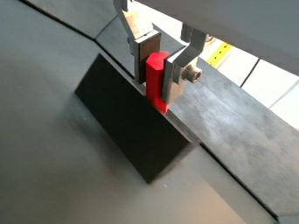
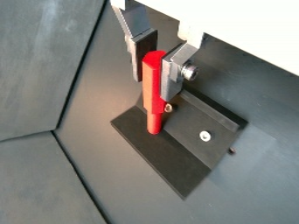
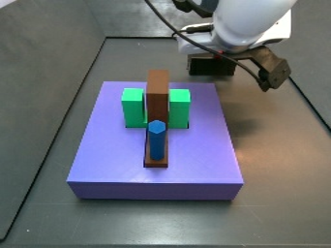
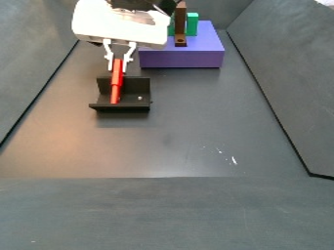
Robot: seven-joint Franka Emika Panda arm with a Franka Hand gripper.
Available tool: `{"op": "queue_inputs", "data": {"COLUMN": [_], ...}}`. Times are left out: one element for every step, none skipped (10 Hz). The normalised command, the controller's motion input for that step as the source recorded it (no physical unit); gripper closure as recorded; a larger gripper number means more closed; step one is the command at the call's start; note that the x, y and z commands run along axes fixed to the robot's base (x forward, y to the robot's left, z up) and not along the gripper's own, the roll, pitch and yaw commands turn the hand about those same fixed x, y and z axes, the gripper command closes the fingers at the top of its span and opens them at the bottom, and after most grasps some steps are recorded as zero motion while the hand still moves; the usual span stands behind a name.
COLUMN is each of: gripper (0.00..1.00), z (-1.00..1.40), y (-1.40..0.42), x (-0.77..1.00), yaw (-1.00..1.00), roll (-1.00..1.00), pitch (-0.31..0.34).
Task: Pick up the red object. Move up. Place the red object on the fixture. Regrasp the red object. Move to above the board. Insert the red object.
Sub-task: Regrasp the red object.
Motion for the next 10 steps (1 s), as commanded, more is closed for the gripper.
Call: {"op": "queue_inputs", "data": {"gripper": [1.00,1.00,1.00,1.00,1.00,1.00,1.00,1.00,1.00,1.00], "z": [0.00,0.00,0.00,0.00,0.00,0.00,0.00,0.00,0.00,0.00], "y": [0.00,0.00,0.00,0.00,0.00,0.00,0.00,0.00,0.00,0.00], "x": [0.00,0.00,0.00,0.00,0.00,0.00,0.00,0.00,0.00,0.00], "yaw": [0.00,0.00,0.00,0.00,0.00,0.00,0.00,0.00,0.00,0.00], "roll": [0.00,0.00,0.00,0.00,0.00,0.00,0.00,0.00,0.00,0.00], "pitch": [0.000,0.000,0.000,0.000,0.000,0.000,0.000,0.000,0.000,0.000]}}
